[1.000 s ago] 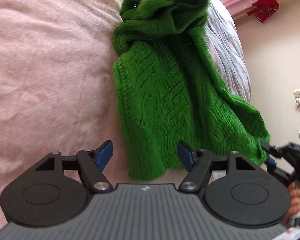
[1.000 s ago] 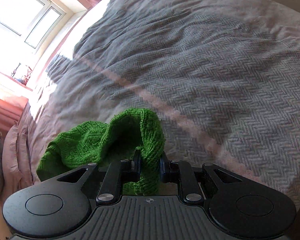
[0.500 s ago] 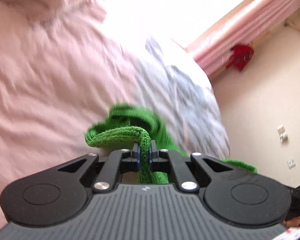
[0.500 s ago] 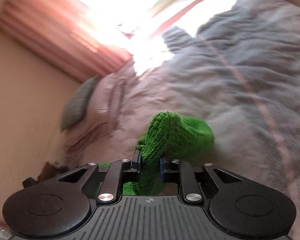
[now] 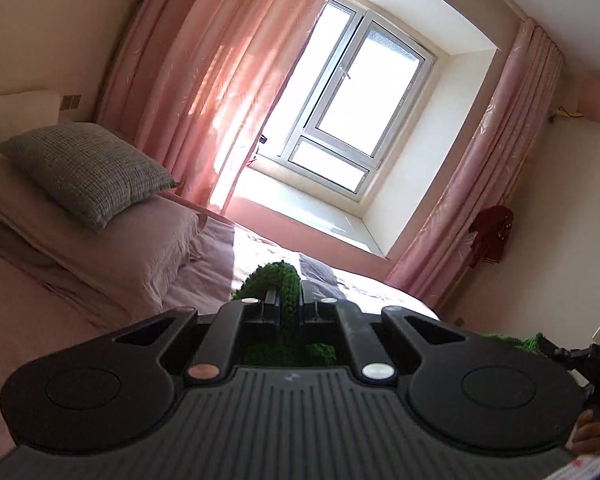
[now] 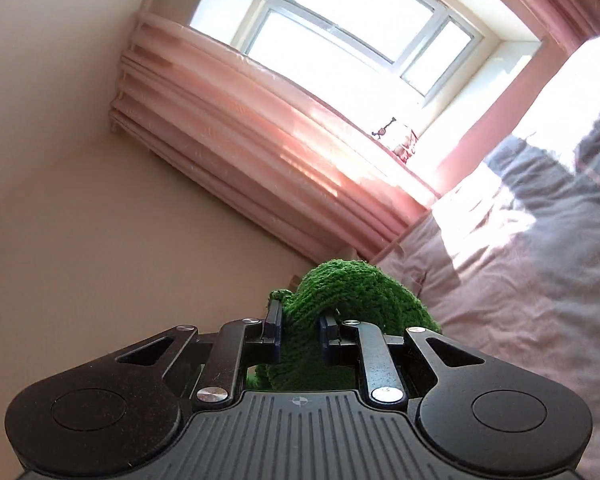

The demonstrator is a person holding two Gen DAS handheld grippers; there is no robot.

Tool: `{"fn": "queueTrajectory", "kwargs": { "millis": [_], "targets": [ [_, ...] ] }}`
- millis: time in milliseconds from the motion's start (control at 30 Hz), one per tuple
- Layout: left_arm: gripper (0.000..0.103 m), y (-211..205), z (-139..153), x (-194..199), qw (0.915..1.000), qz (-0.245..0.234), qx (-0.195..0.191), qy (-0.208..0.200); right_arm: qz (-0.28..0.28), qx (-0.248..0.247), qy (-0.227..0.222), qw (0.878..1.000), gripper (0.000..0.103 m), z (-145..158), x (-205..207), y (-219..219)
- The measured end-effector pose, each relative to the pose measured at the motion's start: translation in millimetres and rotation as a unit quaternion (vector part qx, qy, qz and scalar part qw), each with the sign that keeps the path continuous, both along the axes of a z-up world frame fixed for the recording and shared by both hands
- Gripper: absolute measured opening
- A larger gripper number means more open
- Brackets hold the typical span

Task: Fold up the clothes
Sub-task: 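Grasp the vest with the right gripper and lift it up, shaking it open, then lay the vest flat on the bed and open the right gripper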

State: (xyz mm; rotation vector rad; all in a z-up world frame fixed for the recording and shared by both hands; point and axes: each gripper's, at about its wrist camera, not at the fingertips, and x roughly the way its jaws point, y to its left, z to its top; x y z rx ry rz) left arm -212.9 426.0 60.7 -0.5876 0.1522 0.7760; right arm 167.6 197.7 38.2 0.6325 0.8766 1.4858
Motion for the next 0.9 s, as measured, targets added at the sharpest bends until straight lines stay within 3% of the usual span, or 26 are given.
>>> {"fn": "queueTrajectory", "kwargs": {
  "millis": [67,167,300,367,433,467,533,567,600,633,700,767,800,900],
  "targets": [
    [0.005,12,20,0,0.9998,0.002,0.014,-0.011,-0.004,0.016,-0.024,1.0,0.013,21,-8,9],
    [0.005,6,52,-10,0.9975,0.0,0.066,-0.027,0.002,0.053,-0.056,0.997,0.013,46,-18,-2],
    [0.005,-22,63,-43,0.9947,-0.014,0.088,-0.05,0.042,0.058,-0.079,0.994,0.013,46,-44,-42],
    [0.006,-42,47,-65,0.9961,-0.019,0.075,-0.042,0.078,0.022,-0.086,0.993,0.014,26,-63,-65],
    [0.006,-64,17,-89,0.9989,-0.019,0.036,-0.021,0.13,-0.056,-0.086,0.986,0.015,-12,-84,-90],
    [0.006,-74,-2,-101,0.9997,-0.02,0.008,-0.009,0.15,-0.102,-0.085,0.98,0.017,-29,-93,-97],
    [0.008,-95,-46,-125,0.9979,-0.02,-0.052,0.033,0.205,-0.223,-0.071,0.95,0.029,-76,-116,-113],
    [0.012,-106,-70,-137,0.9946,-0.014,-0.083,0.061,0.217,-0.283,-0.063,0.932,0.043,-97,-123,-118],
    [0.014,-113,-93,-149,0.9883,0.001,-0.112,0.103,0.208,-0.339,-0.062,0.915,0.048,-117,-130,-123],
    [0.014,-122,-112,-161,0.9796,0.024,-0.133,0.148,0.191,-0.392,-0.063,0.898,0.051,-141,-133,-130],
    [0.014,-132,-143,-178,0.9562,0.048,-0.172,0.232,0.184,-0.45,-0.071,0.871,0.051,-167,-139,-128],
    [0.014,-136,-161,-189,0.9365,0.063,-0.193,0.286,0.182,-0.457,-0.084,0.866,0.051,-178,-142,-118],
    [0.014,-140,-168,-196,0.9317,0.071,-0.199,0.296,0.175,-0.457,-0.093,0.867,0.051,-180,-144,-112],
    [0.022,-150,-168,-201,0.9333,0.089,-0.2,0.285,0.166,-0.446,-0.107,0.873,0.051,-187,-152,-99]
  ]
}}
